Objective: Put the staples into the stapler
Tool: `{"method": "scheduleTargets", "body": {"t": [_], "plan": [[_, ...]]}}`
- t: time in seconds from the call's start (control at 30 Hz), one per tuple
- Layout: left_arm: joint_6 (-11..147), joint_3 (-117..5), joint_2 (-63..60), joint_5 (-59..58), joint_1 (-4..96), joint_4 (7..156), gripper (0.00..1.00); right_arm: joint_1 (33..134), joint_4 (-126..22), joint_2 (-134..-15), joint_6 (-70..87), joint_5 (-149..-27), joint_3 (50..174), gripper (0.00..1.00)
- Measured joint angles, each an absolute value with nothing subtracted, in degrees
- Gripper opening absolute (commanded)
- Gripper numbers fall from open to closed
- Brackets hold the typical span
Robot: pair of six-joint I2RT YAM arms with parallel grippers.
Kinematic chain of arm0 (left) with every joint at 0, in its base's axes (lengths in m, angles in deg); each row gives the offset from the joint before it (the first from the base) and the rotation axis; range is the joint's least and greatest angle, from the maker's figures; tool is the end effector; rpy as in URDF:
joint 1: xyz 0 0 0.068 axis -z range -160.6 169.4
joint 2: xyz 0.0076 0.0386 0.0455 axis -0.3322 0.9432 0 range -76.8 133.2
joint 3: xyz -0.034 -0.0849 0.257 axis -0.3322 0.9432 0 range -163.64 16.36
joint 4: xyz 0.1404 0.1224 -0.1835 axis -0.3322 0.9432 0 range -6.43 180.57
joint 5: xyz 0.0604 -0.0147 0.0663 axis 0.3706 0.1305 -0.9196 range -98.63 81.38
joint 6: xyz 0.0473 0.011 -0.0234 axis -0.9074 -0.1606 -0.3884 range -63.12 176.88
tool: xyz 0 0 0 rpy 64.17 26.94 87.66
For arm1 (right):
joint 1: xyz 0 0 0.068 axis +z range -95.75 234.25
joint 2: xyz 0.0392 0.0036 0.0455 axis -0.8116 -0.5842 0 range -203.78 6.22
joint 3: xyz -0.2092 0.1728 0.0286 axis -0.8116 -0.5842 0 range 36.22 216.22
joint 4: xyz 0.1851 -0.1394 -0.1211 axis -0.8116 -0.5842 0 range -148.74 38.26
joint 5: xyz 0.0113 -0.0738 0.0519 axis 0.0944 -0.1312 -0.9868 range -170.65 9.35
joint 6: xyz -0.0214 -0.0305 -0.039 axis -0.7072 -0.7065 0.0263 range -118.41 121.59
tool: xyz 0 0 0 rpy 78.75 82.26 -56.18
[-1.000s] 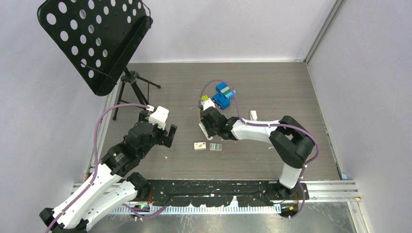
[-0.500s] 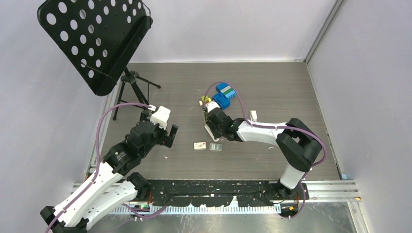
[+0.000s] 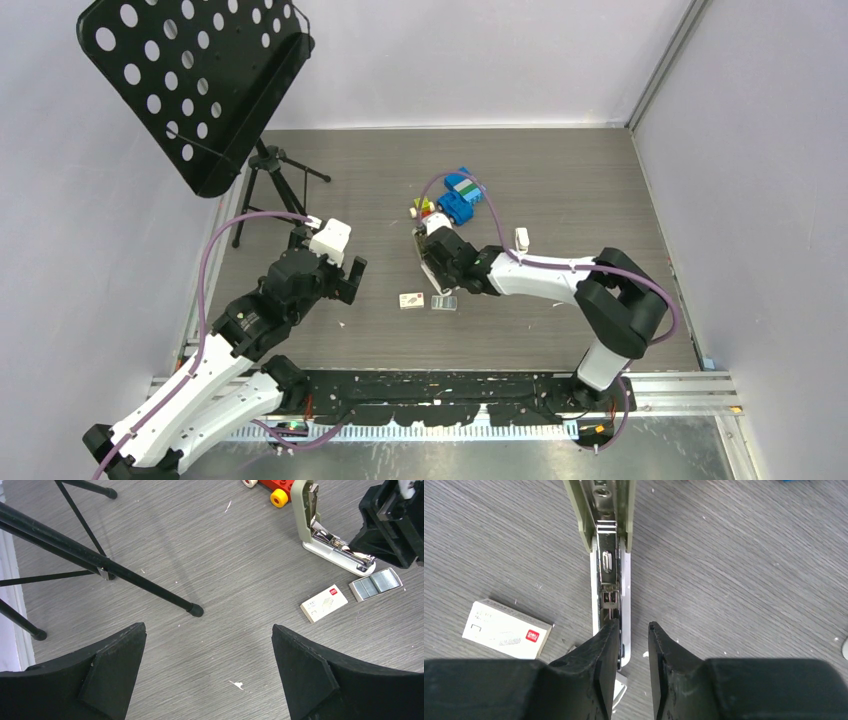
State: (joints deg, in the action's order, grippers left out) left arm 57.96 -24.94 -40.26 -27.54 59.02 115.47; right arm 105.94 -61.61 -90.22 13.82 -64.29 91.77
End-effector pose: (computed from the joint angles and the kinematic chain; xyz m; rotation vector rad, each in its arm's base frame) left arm 0.1174 -0.0822 0.3018 0.4698 1.9633 -0.1132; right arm 0.2203 0.2625 0.1770 -0.6977 2.3118 0.1609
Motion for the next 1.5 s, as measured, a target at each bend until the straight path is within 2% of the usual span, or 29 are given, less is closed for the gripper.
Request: {"method": "scheduleTargets", "body": {"t": [0.23, 0.43, 0.7, 1.03, 1.5], "plan": [[57.96, -24.94, -40.26, -27.54, 59.02, 115.47, 1.0, 106.55, -65.83, -85.06, 18.59, -61.61, 91.9, 0.45], [57.96, -24.94, -40.28, -27.54, 59.02, 115.47, 1.0, 108.01, -65.98, -80.71, 25.89, -59.79, 89.65, 0.46], [57.96, -24.94, -40.28, -27.54, 59.02, 115.47, 1.0, 112.84, -66.66, -81.57, 34.5, -56.99, 86.92, 0.47], [57.96, -24.94, -40.28, -27.52, 59.02, 115.47, 1.0, 117.02, -67.36, -83.25, 38.13, -51.57, 86.28, 0.53], [57.96, -24.92, -40.28, -27.52, 59.02, 115.47, 1.0, 120.89, -68.93, -91.36, 32.49, -45.39, 94.44, 0.27]]}}
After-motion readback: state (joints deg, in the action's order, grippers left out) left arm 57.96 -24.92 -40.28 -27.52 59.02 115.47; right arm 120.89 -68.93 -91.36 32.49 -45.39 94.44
